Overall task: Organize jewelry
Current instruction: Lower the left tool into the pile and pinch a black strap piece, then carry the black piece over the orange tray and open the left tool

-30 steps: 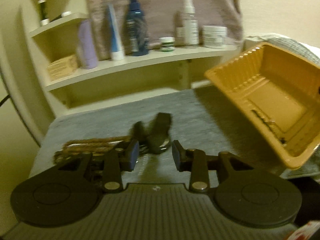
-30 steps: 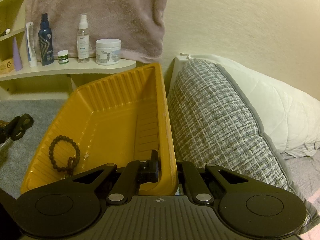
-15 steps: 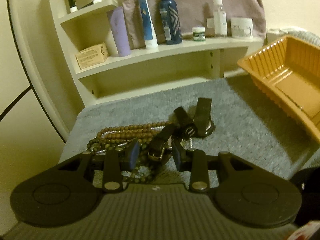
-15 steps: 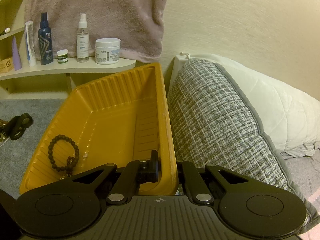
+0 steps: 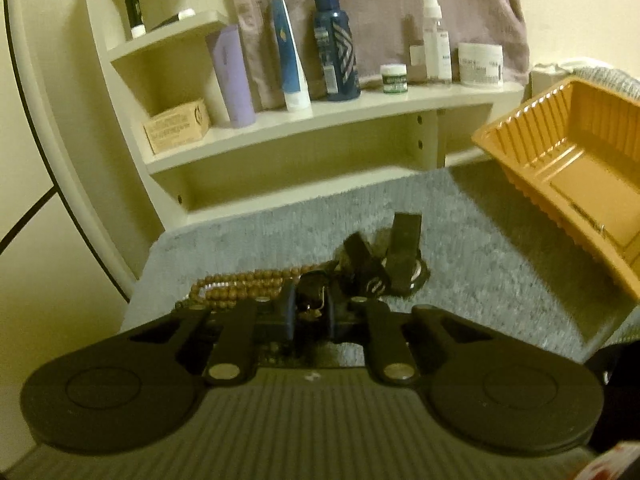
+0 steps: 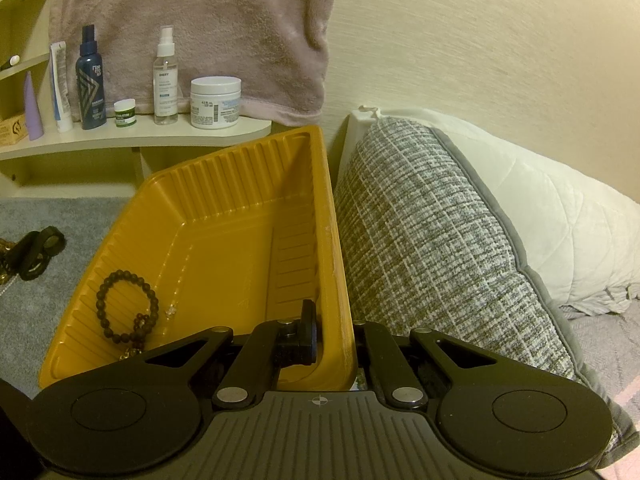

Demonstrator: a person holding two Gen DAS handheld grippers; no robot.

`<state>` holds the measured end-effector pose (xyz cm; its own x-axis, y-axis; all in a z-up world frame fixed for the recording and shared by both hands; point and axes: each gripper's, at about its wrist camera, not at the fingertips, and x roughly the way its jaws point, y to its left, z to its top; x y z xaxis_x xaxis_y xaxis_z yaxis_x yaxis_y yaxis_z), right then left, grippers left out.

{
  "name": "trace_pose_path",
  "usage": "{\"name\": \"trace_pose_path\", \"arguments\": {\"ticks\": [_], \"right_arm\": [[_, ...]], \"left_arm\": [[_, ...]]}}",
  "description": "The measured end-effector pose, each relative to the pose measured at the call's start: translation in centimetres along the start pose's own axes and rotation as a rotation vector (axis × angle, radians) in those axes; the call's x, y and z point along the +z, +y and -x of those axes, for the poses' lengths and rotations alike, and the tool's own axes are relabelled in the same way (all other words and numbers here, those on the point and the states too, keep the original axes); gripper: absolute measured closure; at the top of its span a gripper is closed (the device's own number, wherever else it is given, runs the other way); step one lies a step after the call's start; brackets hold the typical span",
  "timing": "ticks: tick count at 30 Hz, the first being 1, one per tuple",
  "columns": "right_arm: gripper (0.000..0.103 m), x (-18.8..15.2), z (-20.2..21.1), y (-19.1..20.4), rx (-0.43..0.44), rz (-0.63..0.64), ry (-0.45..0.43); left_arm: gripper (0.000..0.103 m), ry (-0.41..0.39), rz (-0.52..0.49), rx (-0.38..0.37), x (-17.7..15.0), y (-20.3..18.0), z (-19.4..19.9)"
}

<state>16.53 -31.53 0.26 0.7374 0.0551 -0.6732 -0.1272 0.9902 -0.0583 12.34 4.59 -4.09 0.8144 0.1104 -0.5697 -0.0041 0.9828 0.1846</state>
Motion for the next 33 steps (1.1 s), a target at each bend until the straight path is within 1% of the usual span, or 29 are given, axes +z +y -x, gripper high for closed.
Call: {"name": "trace_pose_path", "arguments": {"ticks": [14, 19, 24, 30, 33], "right_arm": [[0.099, 0.1, -0.1, -0.1, 0.002, 0.0, -0.002], [0.099, 0.1, 0.0, -0.1, 0.001, 0.0, -0.002], [0.099, 0.1, 0.0, -0.1, 0.002, -0.001, -0.001], [0.099, 0.2, 0.1, 0.0, 0.003, -0.001, -0.003], [0.099, 0.2, 0.1, 0.0, 0.004, -0.005, -0.007]], "left_arm": [[0.09, -0.069, 0.006, -0.01, 2.8, 0.1, 1.8], [0.09, -0.086, 0.001, -0.038, 3.5, -0.7, 2.3], [0.09, -0.098, -0.001, -0.101, 4.2, -2.7, 2.9], [0.09, -0.116, 0.003, -0.213, 5.2, -6.3, 3.5], [0.09, -0.125, -0.019, -0.276, 5.5, -8.7, 4.0]]}}
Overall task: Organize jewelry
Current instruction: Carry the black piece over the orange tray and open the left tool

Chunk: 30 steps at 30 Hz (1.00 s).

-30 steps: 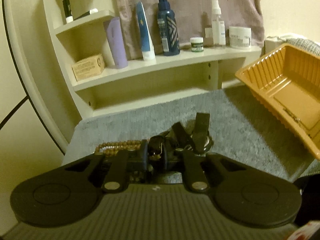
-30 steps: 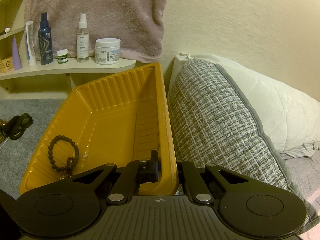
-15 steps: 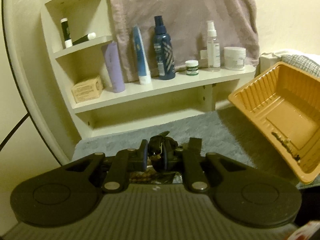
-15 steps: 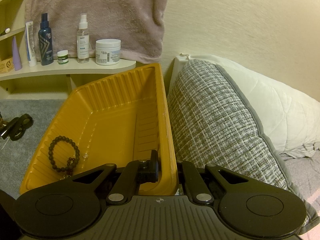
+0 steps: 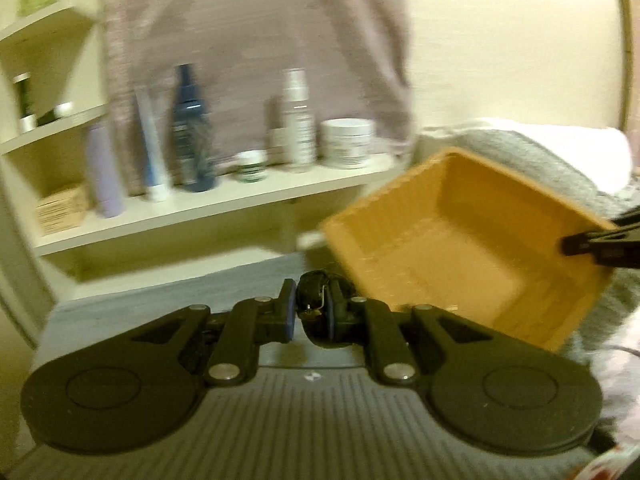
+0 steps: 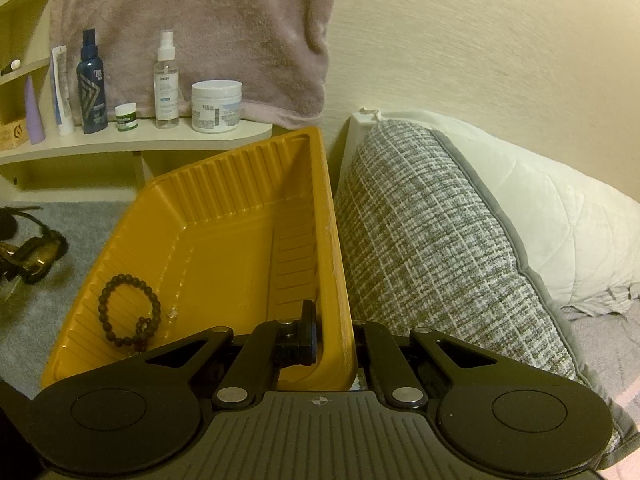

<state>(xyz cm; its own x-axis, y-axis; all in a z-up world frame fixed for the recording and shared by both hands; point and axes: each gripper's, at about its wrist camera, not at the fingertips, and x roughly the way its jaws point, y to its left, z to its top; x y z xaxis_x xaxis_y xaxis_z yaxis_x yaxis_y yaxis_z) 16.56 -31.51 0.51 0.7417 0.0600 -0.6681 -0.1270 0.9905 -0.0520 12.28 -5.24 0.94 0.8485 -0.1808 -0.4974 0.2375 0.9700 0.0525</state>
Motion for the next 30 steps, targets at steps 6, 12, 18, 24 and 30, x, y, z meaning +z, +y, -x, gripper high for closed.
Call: {"name": "trace_pose_path", "arguments": {"ticks": [6, 12, 18, 24, 30], "right_arm": [[0.099, -0.1, 0.0, 0.0, 0.002, -0.001, 0.0], [0.099, -0.1, 0.0, 0.0, 0.001, -0.001, 0.0], [0.099, -0.1, 0.0, 0.0, 0.001, -0.001, 0.0], [0.099, -0.1, 0.0, 0.0, 0.0, -0.001, 0.0], [0.099, -0.1, 0.0, 0.1, 0.001, -0.001, 0.003]], "left_arm": [[0.09, 0.004, -0.052, -0.104, 0.2, -4.4, -0.8], [0.09, 0.015, -0.08, -0.14, 0.0, -6.4, -1.8], [0.09, 0.028, -0.078, -0.174, -0.4, -7.1, -2.2], [0.09, 0.045, -0.101, -0.2, -0.8, -8.3, -2.6], [0.074, 0.006, -0.109, -0.204, -0.8, -8.4, -1.9]]}}
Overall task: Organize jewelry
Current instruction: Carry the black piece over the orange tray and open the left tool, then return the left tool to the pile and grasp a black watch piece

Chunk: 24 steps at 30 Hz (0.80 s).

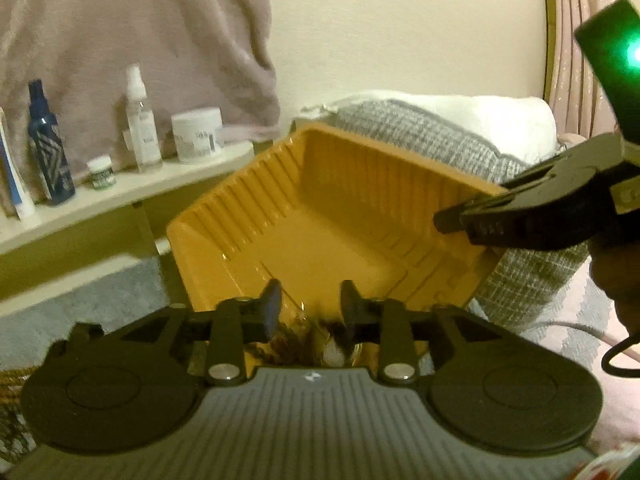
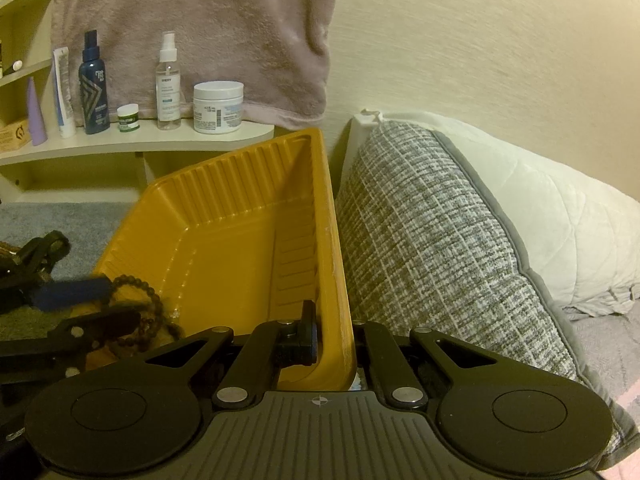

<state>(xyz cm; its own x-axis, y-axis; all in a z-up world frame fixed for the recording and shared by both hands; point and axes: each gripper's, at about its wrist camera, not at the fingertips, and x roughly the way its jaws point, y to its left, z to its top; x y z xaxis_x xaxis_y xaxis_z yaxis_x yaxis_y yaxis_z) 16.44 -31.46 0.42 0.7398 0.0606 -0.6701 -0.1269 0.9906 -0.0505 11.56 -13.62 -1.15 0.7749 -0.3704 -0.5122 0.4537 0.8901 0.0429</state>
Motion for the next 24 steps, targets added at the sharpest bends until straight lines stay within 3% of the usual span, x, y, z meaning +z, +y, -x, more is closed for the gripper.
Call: {"name": "trace_pose_path", "arguments": {"ticks": [8, 18, 24], "right_arm": [[0.099, 0.1, 0.1, 0.2, -0.001, 0.0, -0.001], [0.099, 0.0, 0.0, 0.2, -0.005, 0.0, 0.002], [0.099, 0.0, -0.1, 0.1, -0.007, 0.003, 0.004]], "left_arm": [[0.074, -0.006, 0.057, 0.102, -0.7, 3.3, 1.7], [0.074, 0.067, 0.121, 0.312, -4.4, 9.8, 2.7], [0.074, 0.094, 0.139, 0.373, -5.4, 12.4, 1.7]]}}
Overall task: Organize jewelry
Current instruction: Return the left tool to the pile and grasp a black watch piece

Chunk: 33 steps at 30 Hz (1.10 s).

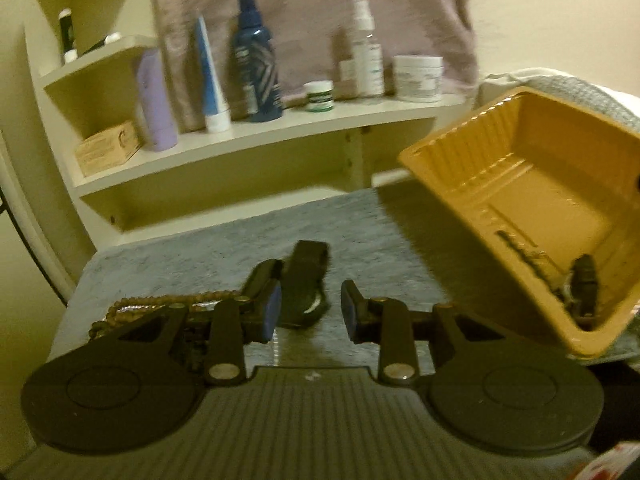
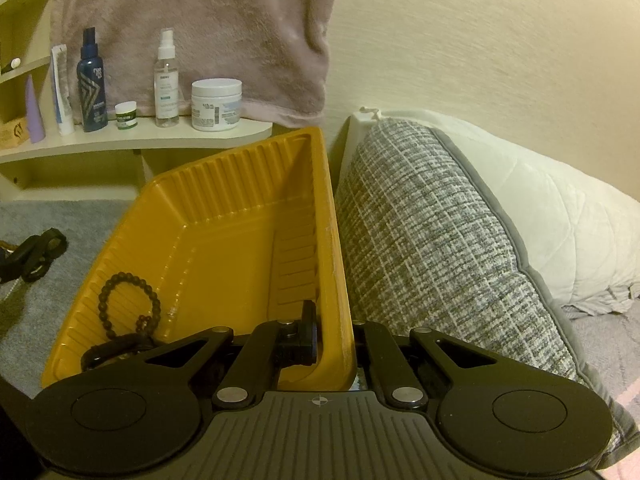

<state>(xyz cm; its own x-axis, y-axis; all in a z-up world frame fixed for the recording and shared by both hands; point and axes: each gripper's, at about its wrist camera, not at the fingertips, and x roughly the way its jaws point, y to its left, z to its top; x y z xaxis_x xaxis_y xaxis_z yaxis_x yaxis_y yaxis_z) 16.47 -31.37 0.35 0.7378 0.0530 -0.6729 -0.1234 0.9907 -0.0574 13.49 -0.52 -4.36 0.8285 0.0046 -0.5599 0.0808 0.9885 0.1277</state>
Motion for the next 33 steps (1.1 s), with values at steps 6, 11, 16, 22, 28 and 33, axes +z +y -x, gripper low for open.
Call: {"name": "trace_pose_path", "arguments": {"ticks": [6, 11, 16, 22, 28, 33], "right_arm": [[0.099, 0.0, -0.1, -0.1, 0.0, 0.003, 0.001], [0.099, 0.0, -0.1, -0.1, 0.001, 0.003, 0.001], [0.099, 0.0, -0.1, -0.1, 0.0, 0.003, 0.002], [0.099, -0.2, -0.2, -0.3, 0.002, 0.001, 0.005], [0.099, -0.2, -0.2, -0.3, 0.002, 0.002, 0.002], [0.099, -0.2, -0.2, -0.4, 0.002, 0.003, 0.0]], "left_arm": [[0.074, 0.022, 0.002, -0.015, 0.2, 0.4, -2.5], [0.074, 0.047, -0.006, -0.026, 0.7, 0.1, -4.2], [0.074, 0.06, -0.036, -0.027, 1.3, 0.1, -5.8], [0.075, 0.088, -0.066, -0.033, 1.6, 0.3, -6.6], [0.084, 0.081, -0.042, -0.038, 1.8, 0.7, -5.5], [0.084, 0.061, -0.022, -0.033, 2.2, 1.0, -3.9]]}}
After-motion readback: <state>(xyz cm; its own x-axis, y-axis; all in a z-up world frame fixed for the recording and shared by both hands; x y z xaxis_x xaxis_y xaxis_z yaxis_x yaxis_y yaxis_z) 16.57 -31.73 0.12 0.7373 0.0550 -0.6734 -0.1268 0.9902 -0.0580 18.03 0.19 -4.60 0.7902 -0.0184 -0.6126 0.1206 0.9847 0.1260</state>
